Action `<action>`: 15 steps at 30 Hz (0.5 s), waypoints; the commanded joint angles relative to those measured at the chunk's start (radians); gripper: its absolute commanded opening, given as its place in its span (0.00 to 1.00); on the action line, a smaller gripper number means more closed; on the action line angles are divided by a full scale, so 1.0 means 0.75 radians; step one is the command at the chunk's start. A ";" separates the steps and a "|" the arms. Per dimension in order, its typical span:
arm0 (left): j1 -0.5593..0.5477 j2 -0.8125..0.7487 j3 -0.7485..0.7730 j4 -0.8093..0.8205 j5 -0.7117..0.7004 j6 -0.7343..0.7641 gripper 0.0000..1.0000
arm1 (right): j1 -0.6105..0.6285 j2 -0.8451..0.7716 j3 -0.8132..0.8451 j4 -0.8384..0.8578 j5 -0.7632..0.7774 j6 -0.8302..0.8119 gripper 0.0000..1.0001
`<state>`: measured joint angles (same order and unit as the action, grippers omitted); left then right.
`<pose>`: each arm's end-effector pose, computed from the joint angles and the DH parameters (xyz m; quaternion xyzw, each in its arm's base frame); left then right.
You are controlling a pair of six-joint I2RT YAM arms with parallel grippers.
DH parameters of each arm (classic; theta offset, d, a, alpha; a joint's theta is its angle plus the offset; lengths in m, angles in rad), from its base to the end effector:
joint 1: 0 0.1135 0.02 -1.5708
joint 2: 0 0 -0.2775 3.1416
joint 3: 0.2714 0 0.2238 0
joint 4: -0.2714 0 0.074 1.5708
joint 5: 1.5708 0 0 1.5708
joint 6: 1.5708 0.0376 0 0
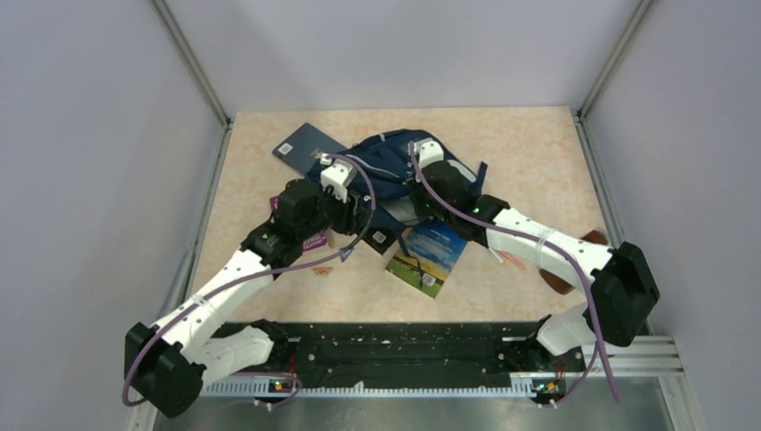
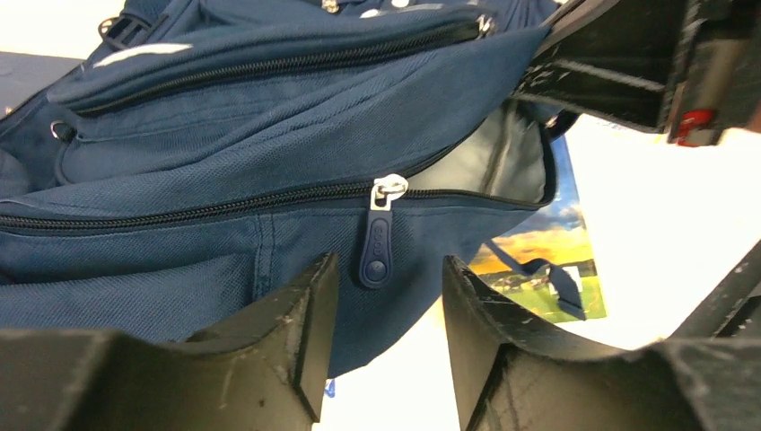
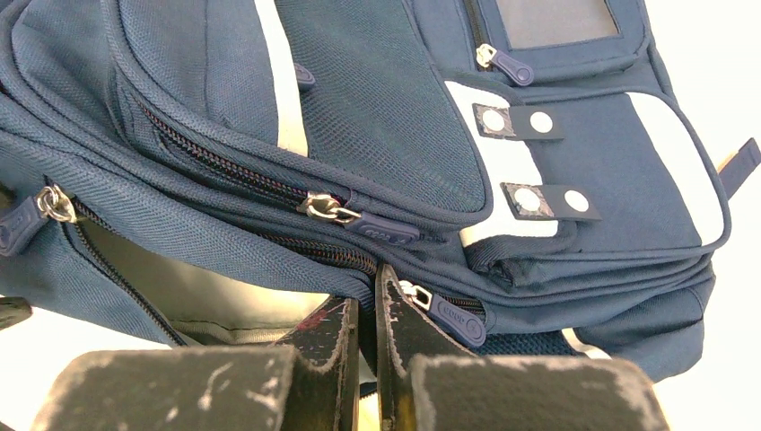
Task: Pack the student bag
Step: Zip the student bag at the center of the board.
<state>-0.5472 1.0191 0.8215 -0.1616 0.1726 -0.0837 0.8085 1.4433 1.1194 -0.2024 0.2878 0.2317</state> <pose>0.1689 -0.1105 0.3273 0.2359 0.7858 -0.2434 0.5173 0.2172 0.2120 0.3217 -0.1754 0.8427 0.1375 0.4902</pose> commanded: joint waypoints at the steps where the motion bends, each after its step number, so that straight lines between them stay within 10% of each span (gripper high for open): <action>1: -0.044 0.033 0.063 0.017 -0.150 0.051 0.53 | -0.004 -0.103 0.009 0.133 0.006 0.059 0.00; 15: -0.165 0.136 0.108 0.049 -0.476 0.099 0.42 | -0.004 -0.110 -0.002 0.142 -0.008 0.061 0.00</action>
<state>-0.6670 1.1007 0.8490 -0.1722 -0.0914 -0.0231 0.8085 1.4353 1.1042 -0.1986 0.2825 0.2317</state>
